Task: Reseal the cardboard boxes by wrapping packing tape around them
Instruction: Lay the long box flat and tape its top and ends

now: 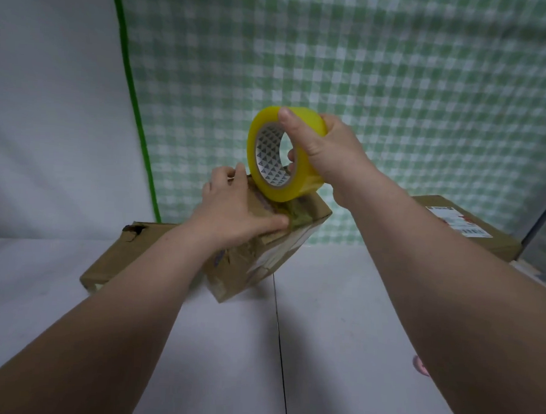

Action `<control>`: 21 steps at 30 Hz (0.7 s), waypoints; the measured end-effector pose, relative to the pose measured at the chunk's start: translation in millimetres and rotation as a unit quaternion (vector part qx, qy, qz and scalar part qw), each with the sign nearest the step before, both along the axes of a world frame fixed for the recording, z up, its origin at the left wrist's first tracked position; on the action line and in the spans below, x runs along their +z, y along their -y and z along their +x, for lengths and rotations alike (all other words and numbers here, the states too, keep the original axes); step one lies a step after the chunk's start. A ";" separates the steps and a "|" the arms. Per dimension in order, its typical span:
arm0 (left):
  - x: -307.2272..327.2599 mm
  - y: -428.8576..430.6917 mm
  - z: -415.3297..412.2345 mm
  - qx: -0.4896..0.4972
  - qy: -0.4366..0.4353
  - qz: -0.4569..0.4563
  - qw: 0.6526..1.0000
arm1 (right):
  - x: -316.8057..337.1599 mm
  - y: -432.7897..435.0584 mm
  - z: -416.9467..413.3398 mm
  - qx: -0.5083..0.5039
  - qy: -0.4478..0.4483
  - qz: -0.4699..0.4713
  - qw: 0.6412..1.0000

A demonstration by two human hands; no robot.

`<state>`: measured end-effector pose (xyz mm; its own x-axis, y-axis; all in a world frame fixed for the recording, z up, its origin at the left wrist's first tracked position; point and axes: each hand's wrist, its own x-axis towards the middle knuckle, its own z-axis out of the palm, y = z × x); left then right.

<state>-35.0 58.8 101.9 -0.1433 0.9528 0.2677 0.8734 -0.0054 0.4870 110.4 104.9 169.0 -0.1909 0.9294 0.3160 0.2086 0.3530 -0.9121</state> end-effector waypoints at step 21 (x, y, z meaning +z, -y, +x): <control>13.7 -2.4 32.7 -0.065 -0.003 -0.032 0.997 | 9.3 5.0 17.8 0.016 -0.094 -0.051 0.994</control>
<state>-2.3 61.2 115.6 -0.0163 0.9783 0.2067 0.8706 -0.0877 0.4841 128.3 99.9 178.3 -0.1665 0.9532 0.2524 0.0210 0.2593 -0.9656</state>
